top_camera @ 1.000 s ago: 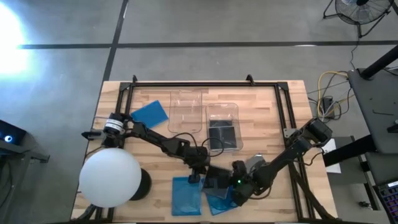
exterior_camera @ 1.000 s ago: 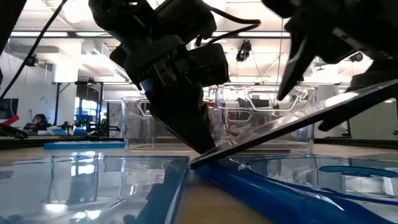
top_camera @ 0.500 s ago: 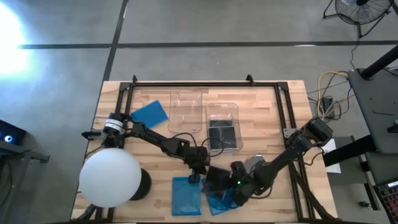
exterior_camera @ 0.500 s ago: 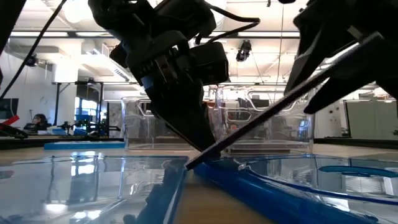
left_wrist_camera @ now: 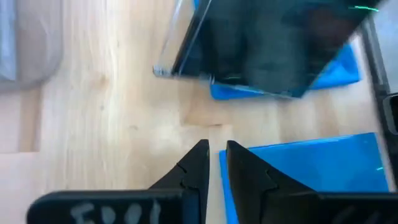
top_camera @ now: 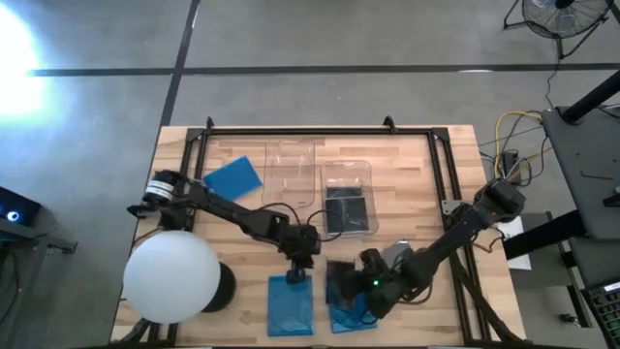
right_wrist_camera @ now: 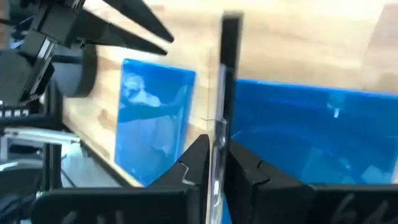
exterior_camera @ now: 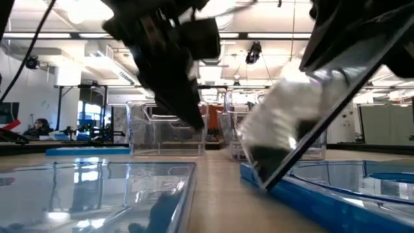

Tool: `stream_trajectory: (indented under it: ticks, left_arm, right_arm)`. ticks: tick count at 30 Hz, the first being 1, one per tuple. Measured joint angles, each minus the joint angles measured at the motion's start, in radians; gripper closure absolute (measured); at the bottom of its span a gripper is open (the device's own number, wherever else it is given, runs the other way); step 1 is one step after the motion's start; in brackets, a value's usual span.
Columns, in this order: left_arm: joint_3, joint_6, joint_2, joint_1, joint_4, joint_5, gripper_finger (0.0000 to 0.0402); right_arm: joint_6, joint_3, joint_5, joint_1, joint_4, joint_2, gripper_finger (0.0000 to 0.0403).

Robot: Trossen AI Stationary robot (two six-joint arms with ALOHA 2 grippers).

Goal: Pick & place jewel cases by type
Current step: Put the black CD case into the right transparent bin

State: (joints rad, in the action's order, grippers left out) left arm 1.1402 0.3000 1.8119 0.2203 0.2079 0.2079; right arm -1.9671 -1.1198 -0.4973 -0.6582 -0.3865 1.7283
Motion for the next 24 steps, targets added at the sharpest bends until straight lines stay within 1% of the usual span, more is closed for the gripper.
stream_trajectory:
  ticks: [2,4,7,9,12,15,17,18,20,24]
  left_arm:
    - [0.000,0.006,-0.042,0.013,0.053,-0.021,0.0364]
    - [-0.002,0.017,-0.078,0.024,0.075,-0.051,0.0364]
    - [-0.003,0.031,-0.140,0.044,0.125,-0.107,0.0364]
    - [-0.002,0.046,-0.179,0.050,0.127,-0.145,0.0364]
    - [-0.010,0.075,-0.226,0.054,0.138,-0.188,0.0364]
    - [-0.021,0.098,-0.265,0.053,0.152,-0.235,0.0364]
    - [-0.028,0.105,-0.284,0.052,0.141,-0.257,0.0365]
    - [-0.032,0.110,-0.293,0.052,0.144,-0.266,0.0364]
    - [-0.036,0.125,-0.300,0.053,0.152,-0.273,0.0364]
    - [-0.042,0.153,-0.307,0.053,0.164,-0.286,0.0364]
  right_arm:
    - [0.038,0.001,-0.003,0.002,-0.013,-0.043,0.0371]
    - [0.071,0.001,-0.029,0.003,-0.049,-0.099,0.0371]
    - [0.130,0.001,-0.089,0.016,-0.110,-0.201,0.0371]
    - [0.175,0.001,-0.136,0.032,-0.177,-0.275,0.0371]
    - [0.241,0.001,-0.185,0.084,-0.276,-0.388,0.0371]
    - [0.320,0.002,-0.188,0.182,-0.386,-0.477,0.0372]
    - [0.381,0.015,-0.141,0.274,-0.432,-0.521,0.0372]
    - [0.420,0.023,-0.105,0.326,-0.425,-0.536,0.0372]
    - [0.498,0.048,0.000,0.429,-0.398,-0.556,0.0372]
    - [0.648,0.106,0.196,0.608,-0.253,-0.539,0.0372]
